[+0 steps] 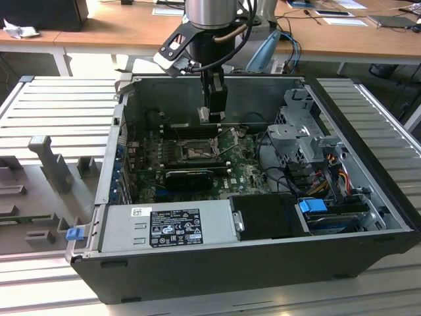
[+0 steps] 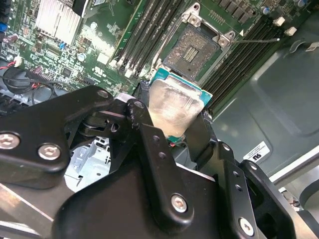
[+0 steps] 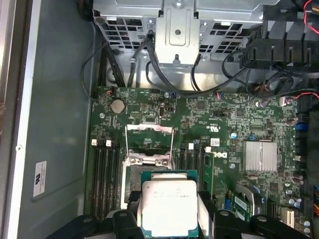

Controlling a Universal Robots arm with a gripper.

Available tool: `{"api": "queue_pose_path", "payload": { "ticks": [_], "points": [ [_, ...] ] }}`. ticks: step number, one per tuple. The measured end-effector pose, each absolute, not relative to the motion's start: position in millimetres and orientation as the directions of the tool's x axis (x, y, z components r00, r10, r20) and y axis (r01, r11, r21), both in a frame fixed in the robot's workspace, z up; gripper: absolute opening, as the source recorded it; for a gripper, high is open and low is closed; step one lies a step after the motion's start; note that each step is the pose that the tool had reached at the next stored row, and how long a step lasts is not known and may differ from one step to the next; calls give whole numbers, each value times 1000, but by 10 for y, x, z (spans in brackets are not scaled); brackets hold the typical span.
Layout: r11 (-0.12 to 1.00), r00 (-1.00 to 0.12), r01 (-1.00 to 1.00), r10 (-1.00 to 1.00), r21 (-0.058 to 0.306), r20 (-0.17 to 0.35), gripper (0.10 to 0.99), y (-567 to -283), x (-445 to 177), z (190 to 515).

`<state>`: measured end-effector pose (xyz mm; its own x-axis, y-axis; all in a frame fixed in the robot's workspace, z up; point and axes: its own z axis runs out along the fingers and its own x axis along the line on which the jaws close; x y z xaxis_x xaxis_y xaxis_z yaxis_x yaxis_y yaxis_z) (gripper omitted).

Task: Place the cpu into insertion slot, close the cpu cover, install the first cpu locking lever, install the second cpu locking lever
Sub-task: 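Place the cpu into insertion slot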

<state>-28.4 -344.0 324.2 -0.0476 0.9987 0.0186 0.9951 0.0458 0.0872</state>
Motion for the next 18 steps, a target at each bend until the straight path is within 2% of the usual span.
{"api": "queue_pose_path", "payload": {
  "ticks": [18],
  "points": [
    [19, -20, 996, 1000, 87, 19, 533, -3440, -284, 3052]
  ]
}}
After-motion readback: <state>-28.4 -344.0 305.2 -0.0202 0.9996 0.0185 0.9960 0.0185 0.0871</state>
